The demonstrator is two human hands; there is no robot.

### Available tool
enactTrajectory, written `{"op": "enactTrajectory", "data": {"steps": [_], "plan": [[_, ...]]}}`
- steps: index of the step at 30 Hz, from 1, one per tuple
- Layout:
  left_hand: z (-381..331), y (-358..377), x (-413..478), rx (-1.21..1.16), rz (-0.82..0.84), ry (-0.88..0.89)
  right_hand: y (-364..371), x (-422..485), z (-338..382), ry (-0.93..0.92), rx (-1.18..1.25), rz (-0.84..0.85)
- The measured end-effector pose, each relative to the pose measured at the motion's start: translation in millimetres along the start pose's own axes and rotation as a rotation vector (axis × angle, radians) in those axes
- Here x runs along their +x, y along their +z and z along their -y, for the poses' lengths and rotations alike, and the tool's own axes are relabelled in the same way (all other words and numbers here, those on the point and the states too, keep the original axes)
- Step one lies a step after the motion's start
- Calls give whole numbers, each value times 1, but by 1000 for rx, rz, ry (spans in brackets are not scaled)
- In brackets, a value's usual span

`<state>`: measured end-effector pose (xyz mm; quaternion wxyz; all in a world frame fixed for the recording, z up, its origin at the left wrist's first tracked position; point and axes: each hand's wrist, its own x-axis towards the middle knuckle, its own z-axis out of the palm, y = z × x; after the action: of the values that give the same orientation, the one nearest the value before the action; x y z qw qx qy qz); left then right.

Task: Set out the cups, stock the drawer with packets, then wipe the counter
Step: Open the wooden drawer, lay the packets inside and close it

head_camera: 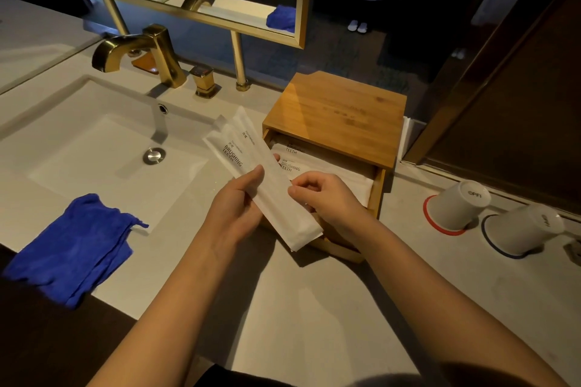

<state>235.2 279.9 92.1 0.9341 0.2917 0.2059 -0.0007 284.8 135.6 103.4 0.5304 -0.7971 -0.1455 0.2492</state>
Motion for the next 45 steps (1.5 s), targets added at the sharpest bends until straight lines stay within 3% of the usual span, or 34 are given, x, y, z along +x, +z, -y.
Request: {"op": "enactTrajectory", "data": {"steps": [4,8,12,14,18,25,33,37,45], "plan": [[-1,-1,-1,5,-17,7,-2,1,4,16,60,-12],[-1,-3,-5,95,-93,48,-7,6,4,-27,-132,-65],[-7,-3,-10,170,-84,97,-15,8,8,-75,-134,-8],[-11,-3,-11,151,-86,115,-22,11,7,-114,-161,-91],[-20,-3,-11,89,-146,213,-36,21,-2,-146,-488,-304],[-30,-11,-7,-112,-182,245,-36,22,-27,-30,-660,-211],[-25,-17,-5,-103,-303,197,-25,25,-44,38,-734,-292],[-22,-19,-2,-103,-334,211,-19,25,-52,50,-760,-250],[-20,-20,-2,-34,-362,170,-16,26,-65,-26,-761,-342]]}}
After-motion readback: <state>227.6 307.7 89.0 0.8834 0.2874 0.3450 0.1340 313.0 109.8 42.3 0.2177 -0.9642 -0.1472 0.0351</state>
